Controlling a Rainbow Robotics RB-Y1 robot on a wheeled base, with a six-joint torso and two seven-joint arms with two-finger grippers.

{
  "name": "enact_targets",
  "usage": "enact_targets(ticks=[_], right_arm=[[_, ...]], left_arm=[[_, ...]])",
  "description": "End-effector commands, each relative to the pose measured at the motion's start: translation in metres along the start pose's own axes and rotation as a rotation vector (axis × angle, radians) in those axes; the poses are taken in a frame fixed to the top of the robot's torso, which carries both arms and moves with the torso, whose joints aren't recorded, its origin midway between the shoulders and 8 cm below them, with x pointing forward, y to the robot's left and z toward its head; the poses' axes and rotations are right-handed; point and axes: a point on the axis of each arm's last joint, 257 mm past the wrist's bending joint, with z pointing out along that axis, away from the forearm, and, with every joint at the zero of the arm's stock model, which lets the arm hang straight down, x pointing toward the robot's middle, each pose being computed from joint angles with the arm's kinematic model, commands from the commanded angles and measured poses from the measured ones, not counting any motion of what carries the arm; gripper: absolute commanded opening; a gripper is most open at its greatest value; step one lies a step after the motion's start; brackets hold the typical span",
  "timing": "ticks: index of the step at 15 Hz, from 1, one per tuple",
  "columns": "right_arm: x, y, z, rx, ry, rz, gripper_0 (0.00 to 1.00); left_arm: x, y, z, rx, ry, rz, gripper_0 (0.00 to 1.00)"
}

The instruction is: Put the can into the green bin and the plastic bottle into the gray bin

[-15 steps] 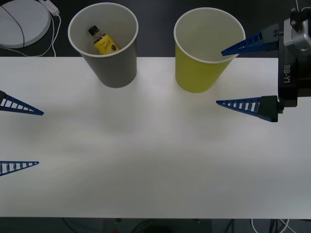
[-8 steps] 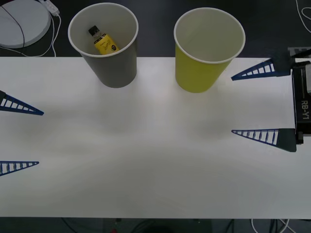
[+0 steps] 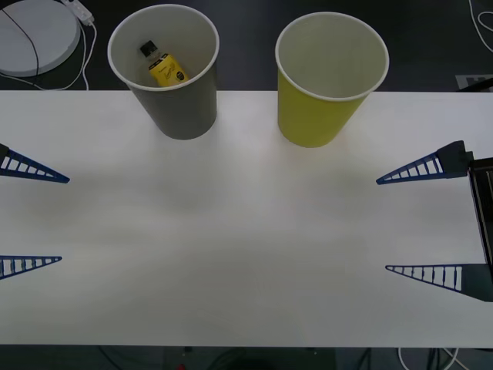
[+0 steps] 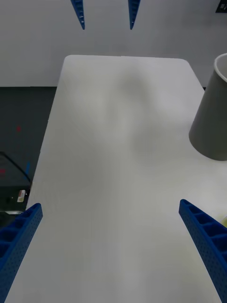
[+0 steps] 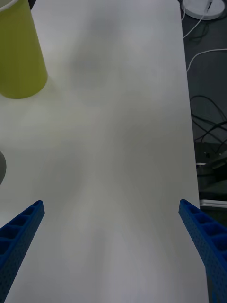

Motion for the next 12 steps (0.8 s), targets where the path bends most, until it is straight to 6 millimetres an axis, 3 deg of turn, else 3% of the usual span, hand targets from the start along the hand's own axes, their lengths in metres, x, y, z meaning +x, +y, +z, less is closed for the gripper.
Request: enact_targets(ticks=[1,12], right_arm=[[0.002,0.016,-0.002,-0.017,0.009,0.025,1.00],[0.004,0.027,-0.002,-0.028,0.015,0.056,1.00]], left_arm=[[0.000,0.000,0.000,0.000,0.000,0.000,1.00],[0.000,0.000,0.000,0.000,0.000,0.000,1.00]])
